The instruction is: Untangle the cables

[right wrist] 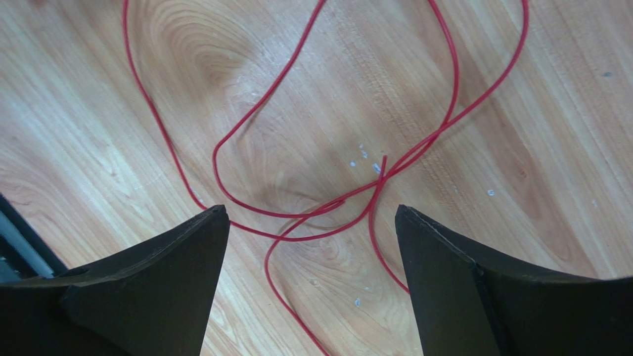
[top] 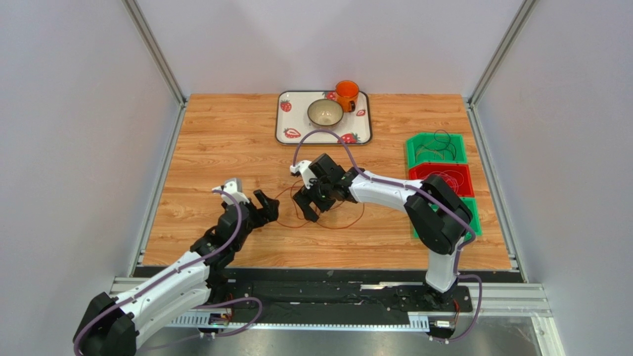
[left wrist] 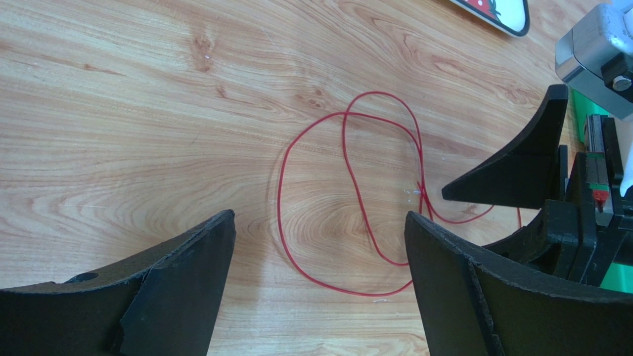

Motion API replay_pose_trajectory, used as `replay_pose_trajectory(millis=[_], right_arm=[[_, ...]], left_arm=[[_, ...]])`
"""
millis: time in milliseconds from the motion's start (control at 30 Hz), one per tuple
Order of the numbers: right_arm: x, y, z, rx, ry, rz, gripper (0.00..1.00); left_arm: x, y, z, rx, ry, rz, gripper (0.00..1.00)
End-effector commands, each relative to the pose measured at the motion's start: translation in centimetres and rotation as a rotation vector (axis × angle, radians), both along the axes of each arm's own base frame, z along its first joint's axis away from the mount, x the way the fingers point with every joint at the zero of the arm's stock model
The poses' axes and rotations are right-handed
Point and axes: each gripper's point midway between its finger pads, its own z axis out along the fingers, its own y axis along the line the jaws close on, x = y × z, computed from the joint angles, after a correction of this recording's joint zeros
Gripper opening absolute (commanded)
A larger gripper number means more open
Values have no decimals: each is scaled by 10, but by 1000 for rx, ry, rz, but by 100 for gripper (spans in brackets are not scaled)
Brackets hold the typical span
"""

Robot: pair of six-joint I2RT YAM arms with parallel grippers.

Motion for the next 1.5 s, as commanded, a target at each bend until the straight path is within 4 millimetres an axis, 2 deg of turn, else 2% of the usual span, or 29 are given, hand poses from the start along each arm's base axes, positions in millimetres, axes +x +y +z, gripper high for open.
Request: replay_pose_trajectory(millis=[0,167,233,267,367,400,467,533,733,833,967,1067,1333,1467], right_arm=[[-2,17,30,97,36,-5,87],[17,18,52,92,33,-173,94],[22,20,48,84,46,-219,98],[29,25,54,89,38,-237,100],[38,20,41,15,59,-322,100],[46,25,47,17,48,-349,100],[53,13,33,-58,50,-440,98],[60,10,29,-90,42,-508,97],[56,-7,12,-158,40,-591,92],[53,-8,6,-171,57,-602,85],[47,-10,0,-183,78,-607,71],[42,-12,-7,-194,92,-604,66],[32,-12,-17,-210,106,-587,61],[31,-12,-23,-222,110,-593,54]], left_arm=[[9,-8,29,-36,-63,-11,92],[10,-9,29,-38,-64,-11,92],[10,-8,30,-39,-65,-9,92],[10,-8,29,-37,-63,-9,92],[10,-9,29,-39,-65,-11,92],[9,-8,28,-36,-63,-11,92],[9,-8,29,-38,-65,-11,92],[9,-8,30,-41,-67,-11,92],[9,-8,30,-41,-67,-12,92],[9,-8,30,-42,-69,-9,92],[9,-8,29,-40,-68,-11,92],[9,-8,29,-42,-68,-12,92],[9,-8,30,-41,-69,-11,92],[9,-8,29,-39,-66,-13,92]])
